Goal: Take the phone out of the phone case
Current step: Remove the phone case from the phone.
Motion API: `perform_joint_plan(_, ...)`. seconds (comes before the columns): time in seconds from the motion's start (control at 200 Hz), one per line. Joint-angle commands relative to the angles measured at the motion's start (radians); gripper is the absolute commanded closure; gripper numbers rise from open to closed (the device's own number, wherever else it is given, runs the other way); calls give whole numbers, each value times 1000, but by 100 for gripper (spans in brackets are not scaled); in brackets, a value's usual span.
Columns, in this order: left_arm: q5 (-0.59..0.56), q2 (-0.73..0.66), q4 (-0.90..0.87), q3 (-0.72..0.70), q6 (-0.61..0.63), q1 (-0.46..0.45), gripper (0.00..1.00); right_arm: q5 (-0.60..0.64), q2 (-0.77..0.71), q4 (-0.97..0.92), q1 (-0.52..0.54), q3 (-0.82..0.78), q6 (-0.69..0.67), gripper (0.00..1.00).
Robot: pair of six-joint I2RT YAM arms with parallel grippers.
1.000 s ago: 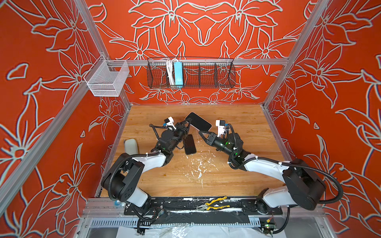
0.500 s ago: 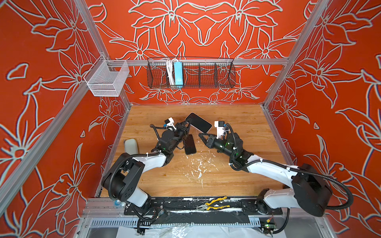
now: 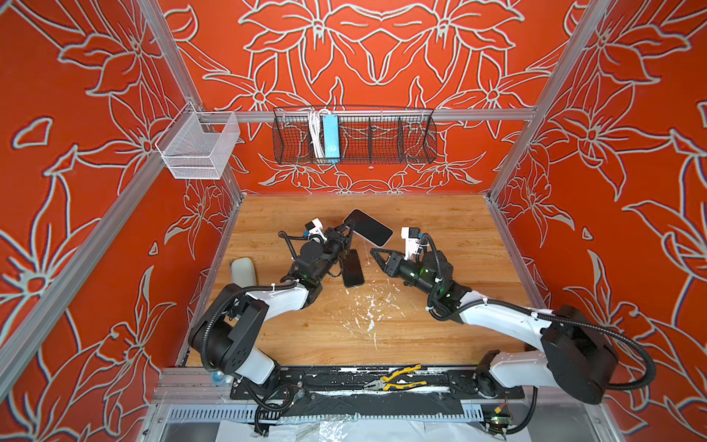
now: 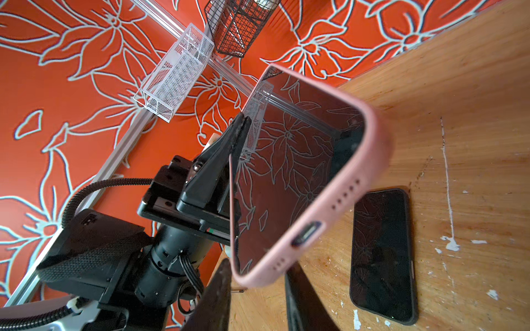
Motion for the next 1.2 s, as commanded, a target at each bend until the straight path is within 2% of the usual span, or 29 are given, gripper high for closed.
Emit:
perform_joint_plan(0.0, -6, -8, 110, 13, -22, -3, 100, 22, -10, 135, 1, -38, 104, 61)
perform_joint_plan(0.215, -3, -4, 121, 13, -24, -3, 100, 45, 1, 264, 1, -70, 183, 58)
perform_joint_plan(0.59, 3, 9, 155, 8, -35, -3, 100, 55, 94, 419, 3, -64, 285, 66)
perform_joint_plan(0.881, 4, 5, 158, 2, -37, -3, 100, 55, 118, 414, 2, -43, 274, 73)
perform_joint_plan(1.196, 5, 9, 155, 2, -36, -3, 100, 34, 155, 435, 3, -11, 279, 75)
